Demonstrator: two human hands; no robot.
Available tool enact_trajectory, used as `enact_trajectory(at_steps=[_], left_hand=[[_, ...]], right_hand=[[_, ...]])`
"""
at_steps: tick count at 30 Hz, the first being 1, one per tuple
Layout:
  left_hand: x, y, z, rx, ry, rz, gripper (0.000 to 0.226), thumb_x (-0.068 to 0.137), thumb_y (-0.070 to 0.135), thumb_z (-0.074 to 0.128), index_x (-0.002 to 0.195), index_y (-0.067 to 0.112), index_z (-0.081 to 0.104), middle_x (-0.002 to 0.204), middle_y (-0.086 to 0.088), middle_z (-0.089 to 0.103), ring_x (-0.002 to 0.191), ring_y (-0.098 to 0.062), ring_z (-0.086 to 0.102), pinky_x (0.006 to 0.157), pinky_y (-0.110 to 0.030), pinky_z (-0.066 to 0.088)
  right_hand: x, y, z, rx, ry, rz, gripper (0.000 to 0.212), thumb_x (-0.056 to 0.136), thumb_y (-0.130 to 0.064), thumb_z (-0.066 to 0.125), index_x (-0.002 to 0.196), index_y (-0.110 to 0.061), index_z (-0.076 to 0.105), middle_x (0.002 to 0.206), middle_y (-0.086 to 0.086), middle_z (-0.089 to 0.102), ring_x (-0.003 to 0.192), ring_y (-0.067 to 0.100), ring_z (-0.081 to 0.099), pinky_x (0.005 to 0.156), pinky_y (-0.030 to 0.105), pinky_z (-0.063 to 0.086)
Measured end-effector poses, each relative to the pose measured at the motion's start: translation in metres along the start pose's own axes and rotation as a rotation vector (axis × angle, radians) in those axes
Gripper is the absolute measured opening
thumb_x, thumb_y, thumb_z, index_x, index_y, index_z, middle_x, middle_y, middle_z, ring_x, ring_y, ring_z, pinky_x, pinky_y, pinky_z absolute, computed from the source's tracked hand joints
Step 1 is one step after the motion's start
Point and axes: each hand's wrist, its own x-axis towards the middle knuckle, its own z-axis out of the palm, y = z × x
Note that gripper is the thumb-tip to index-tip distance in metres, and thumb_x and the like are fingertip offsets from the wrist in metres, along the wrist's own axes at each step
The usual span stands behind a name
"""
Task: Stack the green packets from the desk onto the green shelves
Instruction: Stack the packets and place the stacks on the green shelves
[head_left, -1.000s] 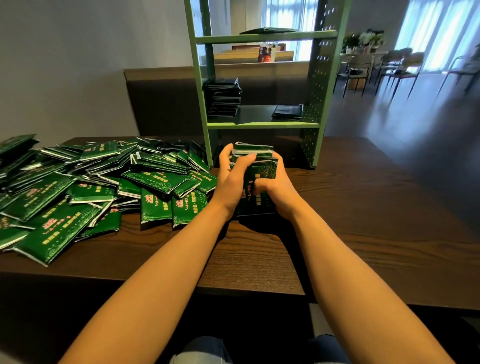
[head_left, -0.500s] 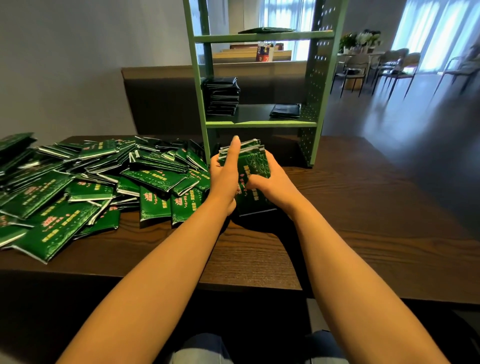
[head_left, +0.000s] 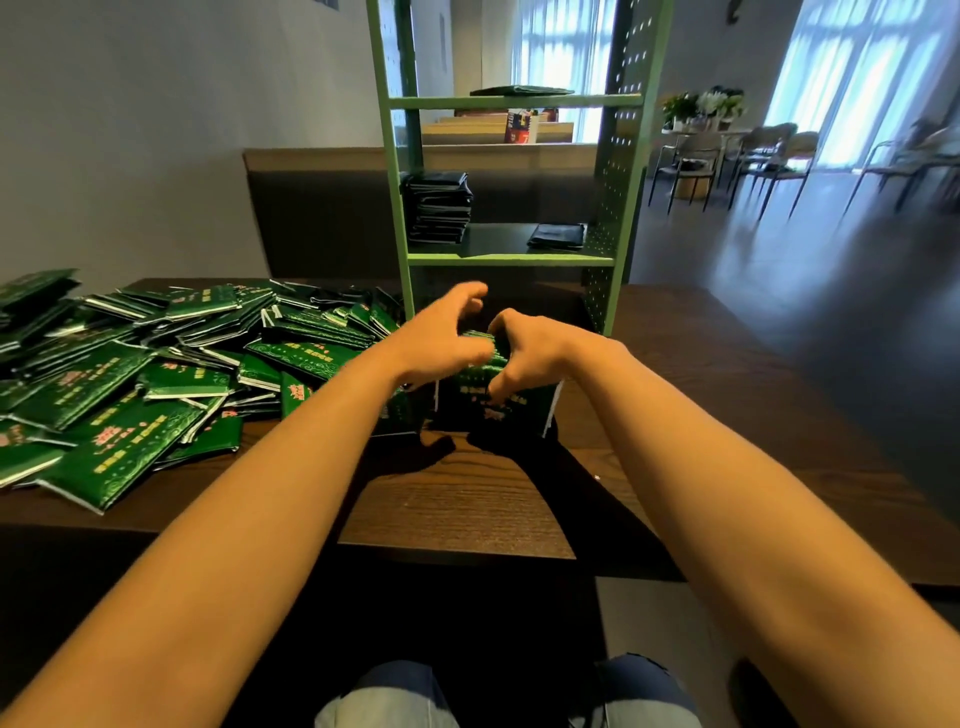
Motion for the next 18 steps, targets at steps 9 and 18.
enact_trajectory(at_steps=[9, 18], left_hand=[[0.013, -0.001, 0.017, 0.651, -0.273, -0.142, 0.083, 0.082, 0.019, 0.065, 0.154, 0.016, 0.023, 0.148, -0.012, 0.033, 0.133, -0.032, 0.038, 0.106, -0.048, 0.043], [0.024, 0.025, 0.025, 0.788, -0.371, -0.295, 0.068, 0.081, 0.021, 0.068, 0.137, 0.014, 0.030, 0.131, -0.012, 0.042, 0.115, -0.032, 0.049, 0.097, -0.049, 0.050]], right_hand=[[0.003, 0.001, -0.005, -0.250, -0.174, 0.089, 0.086, 0.075, -0.040, 0.090, 0.143, -0.019, 0.041, 0.129, 0.005, 0.060, 0.114, 0.024, 0.060, 0.105, 0.043, 0.050], [0.008, -0.008, -0.007, -0.417, -0.201, 0.110, 0.073, 0.080, -0.028, 0.084, 0.137, -0.014, 0.041, 0.120, 0.009, 0.060, 0.109, 0.028, 0.062, 0.095, 0.040, 0.054]])
